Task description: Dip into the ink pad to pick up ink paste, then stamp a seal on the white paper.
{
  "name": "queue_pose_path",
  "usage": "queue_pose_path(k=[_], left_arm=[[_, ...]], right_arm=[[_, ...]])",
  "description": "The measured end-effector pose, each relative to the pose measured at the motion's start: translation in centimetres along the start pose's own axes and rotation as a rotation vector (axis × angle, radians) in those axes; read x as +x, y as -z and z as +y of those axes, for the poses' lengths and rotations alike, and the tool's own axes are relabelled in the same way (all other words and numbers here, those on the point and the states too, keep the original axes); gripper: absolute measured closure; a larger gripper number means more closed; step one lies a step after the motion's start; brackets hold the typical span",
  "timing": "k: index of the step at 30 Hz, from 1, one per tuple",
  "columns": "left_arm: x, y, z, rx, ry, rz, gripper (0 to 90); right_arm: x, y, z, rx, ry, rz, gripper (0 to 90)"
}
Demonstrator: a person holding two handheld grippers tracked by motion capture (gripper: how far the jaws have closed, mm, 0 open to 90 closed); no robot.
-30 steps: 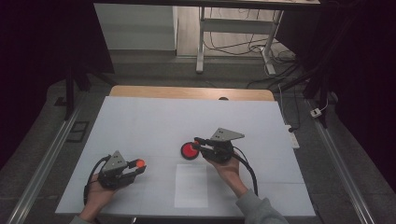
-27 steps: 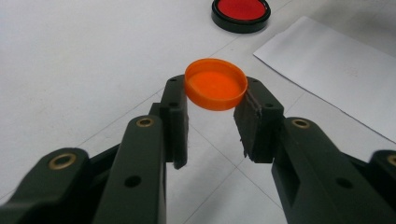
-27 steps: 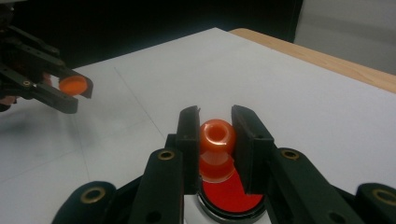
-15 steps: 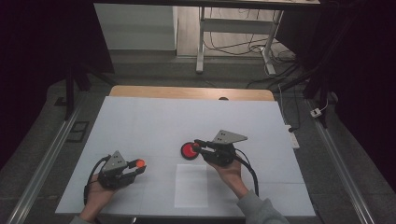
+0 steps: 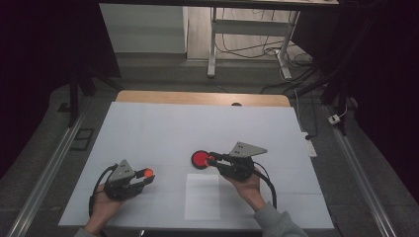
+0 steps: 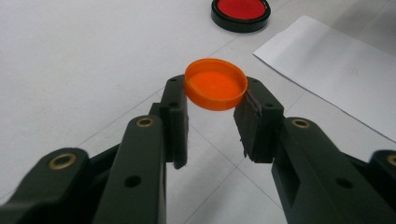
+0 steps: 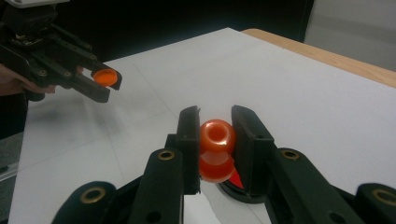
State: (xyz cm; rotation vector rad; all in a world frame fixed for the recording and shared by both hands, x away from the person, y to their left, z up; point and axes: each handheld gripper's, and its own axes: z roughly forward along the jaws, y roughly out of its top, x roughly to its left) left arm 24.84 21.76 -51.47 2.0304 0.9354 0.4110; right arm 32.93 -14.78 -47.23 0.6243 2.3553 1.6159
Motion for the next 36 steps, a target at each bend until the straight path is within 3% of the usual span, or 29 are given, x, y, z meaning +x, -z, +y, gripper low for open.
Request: queue_pose_path(k=[36], left_arm=[[0.1,0.1,-0.1,0.0,-0.001,0.006,65.2]], right_arm=[[1.6,0.1,-0.7,0.047,0.034,0.05,72.6]])
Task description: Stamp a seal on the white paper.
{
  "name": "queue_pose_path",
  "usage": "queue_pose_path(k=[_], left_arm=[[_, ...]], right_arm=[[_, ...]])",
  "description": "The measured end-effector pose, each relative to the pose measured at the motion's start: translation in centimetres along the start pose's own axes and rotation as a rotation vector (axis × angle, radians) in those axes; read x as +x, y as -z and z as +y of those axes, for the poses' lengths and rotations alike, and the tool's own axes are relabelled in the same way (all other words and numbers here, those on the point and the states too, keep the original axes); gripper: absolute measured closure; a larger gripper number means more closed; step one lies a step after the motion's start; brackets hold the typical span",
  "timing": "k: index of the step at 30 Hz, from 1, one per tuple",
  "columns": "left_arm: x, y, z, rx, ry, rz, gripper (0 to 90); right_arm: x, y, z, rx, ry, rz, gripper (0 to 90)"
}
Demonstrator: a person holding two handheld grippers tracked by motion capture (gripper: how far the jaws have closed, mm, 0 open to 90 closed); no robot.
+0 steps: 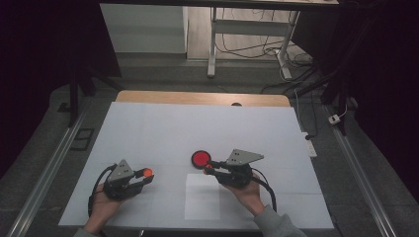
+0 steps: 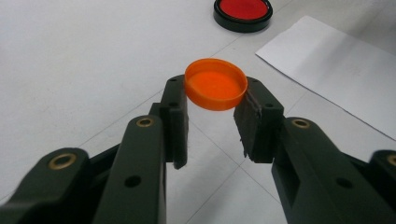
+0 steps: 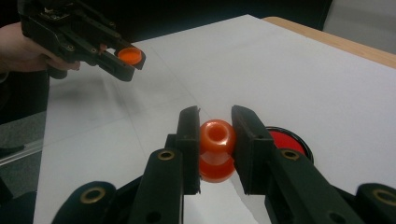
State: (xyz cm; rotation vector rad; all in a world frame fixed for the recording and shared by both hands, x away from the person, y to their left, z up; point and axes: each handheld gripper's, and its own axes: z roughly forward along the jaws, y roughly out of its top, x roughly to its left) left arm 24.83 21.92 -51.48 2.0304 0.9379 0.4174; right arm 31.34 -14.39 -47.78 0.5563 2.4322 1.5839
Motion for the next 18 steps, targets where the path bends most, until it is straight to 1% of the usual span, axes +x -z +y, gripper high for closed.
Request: queue_pose_path(k=[9,16,18], left_arm=[[-0.1,0.0,0.1,-0.001,-0.002,-0.003,65.2],[-0.1,0.0,0.1,-0.001,-0.002,-0.001,65.2],[-0.1,0.0,0.1,-0.002,-0.002,-0.001,65.2]], right_arm=[[0.6,0.3,-0.3,0.007,0.008,0.009,72.6],[0.8,0.2,-0.9,0.026,0.007,0.018,72.6],[1.0,0.0,-1.1,0.039,0.01,0.024,72.6]])
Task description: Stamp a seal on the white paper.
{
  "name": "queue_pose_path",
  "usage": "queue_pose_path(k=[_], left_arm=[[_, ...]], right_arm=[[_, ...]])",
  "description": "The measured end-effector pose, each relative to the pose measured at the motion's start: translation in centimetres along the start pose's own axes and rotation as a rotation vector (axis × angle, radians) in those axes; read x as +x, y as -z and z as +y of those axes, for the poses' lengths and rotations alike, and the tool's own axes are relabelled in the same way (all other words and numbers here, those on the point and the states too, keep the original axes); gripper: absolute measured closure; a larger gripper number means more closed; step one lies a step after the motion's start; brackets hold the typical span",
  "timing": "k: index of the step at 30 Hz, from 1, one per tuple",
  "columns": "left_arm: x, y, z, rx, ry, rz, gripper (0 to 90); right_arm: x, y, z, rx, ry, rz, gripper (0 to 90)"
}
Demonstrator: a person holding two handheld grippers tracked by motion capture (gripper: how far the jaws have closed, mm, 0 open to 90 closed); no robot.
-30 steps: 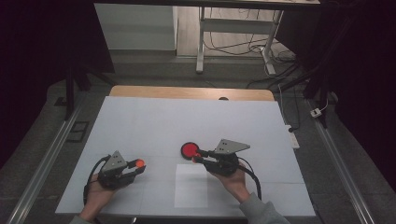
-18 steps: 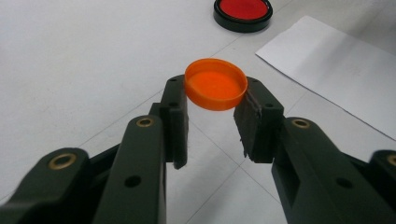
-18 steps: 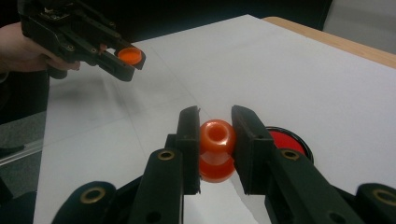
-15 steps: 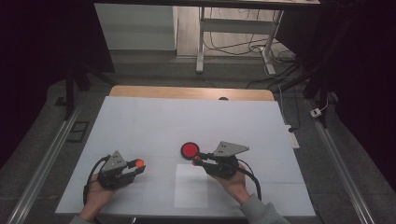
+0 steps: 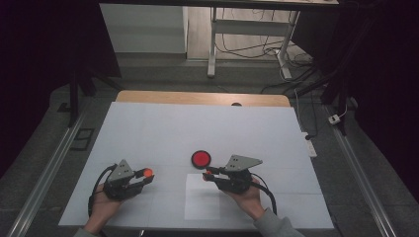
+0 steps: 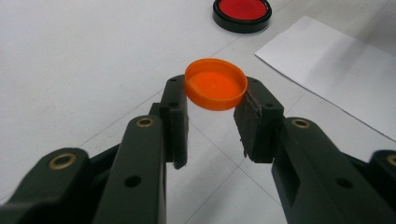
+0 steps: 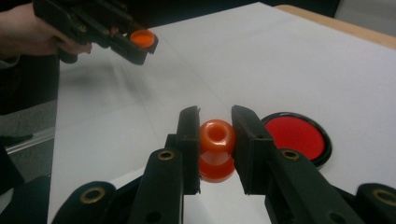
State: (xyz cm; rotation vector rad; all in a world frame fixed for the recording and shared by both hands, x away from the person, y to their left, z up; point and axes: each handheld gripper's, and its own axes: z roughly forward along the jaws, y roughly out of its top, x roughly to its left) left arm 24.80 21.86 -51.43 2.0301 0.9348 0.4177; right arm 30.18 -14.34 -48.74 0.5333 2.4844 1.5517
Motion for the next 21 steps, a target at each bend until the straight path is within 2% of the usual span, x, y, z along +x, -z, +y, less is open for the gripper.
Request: queue_pose_path(k=[13,21], left_arm=[[0.0,0.0,0.0,0.001,0.0,0.001,65.2],[0.0,0.0,0.0,0.002,0.001,0.001,65.2]], right_arm=[[1.1,-1.4,-1.6,0.073,0.013,0.044,72.6],[1.2,-2.0,-2.1,0.105,0.021,0.043,72.5]])
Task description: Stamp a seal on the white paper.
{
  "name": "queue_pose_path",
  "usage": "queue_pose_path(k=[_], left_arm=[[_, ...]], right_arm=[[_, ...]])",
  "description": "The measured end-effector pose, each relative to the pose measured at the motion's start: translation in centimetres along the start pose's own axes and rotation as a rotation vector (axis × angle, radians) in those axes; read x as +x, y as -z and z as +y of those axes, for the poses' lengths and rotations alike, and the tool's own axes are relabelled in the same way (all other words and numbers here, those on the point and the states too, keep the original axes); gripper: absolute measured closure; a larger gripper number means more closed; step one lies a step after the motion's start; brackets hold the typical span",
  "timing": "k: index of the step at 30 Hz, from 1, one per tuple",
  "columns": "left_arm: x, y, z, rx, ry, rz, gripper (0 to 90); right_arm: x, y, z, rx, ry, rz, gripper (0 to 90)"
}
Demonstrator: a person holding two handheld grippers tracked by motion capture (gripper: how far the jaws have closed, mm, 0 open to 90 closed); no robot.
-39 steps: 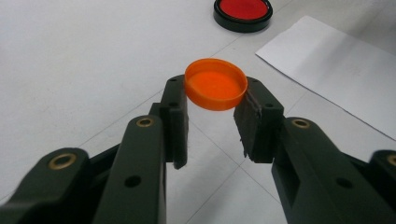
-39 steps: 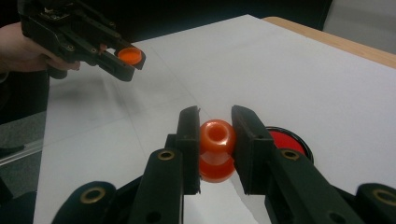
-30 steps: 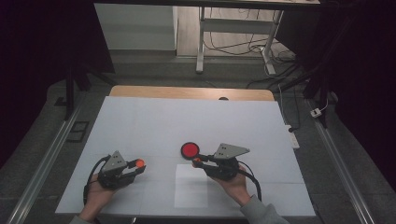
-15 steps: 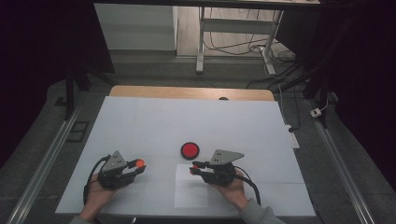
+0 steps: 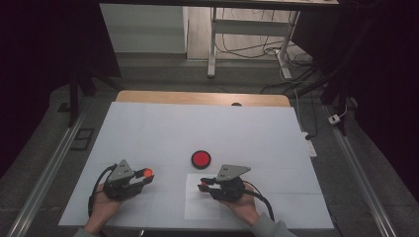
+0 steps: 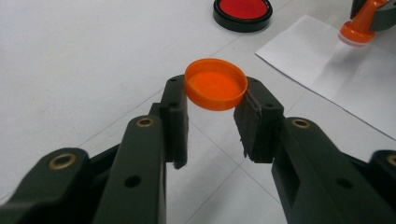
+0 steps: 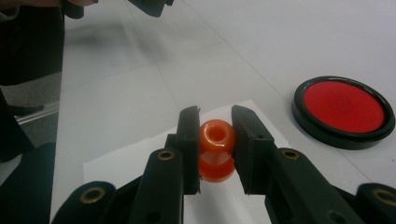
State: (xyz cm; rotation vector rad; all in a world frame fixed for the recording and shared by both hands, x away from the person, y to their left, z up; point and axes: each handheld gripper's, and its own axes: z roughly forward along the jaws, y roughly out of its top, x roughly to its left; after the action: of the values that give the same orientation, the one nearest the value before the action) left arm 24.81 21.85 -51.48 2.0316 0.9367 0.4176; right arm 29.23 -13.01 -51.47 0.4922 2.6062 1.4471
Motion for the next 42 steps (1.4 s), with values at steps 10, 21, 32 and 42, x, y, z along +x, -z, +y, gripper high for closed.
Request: queue_pose_path(k=[10,21,32,42], left_arm=[[0.0,0.0,0.0,0.001,-0.002,-0.002,65.2],[0.0,0.0,0.0,0.002,-0.003,-0.002,65.2],[0.0,0.0,0.0,0.0,-0.003,-0.002,65.2],[0.0,0.0,0.0,-0.001,-0.002,-0.001,65.2]], right_arm=[[0.0,-0.7,-0.5,0.027,0.004,-0.001,72.5],[0.0,-1.0,-0.7,0.04,0.01,-0.005,72.5],[0.1,-1.3,-0.8,0.055,0.018,-0.01,72.5],[0.2,-1.6,-1.0,0.07,0.033,-0.012,72.6]])
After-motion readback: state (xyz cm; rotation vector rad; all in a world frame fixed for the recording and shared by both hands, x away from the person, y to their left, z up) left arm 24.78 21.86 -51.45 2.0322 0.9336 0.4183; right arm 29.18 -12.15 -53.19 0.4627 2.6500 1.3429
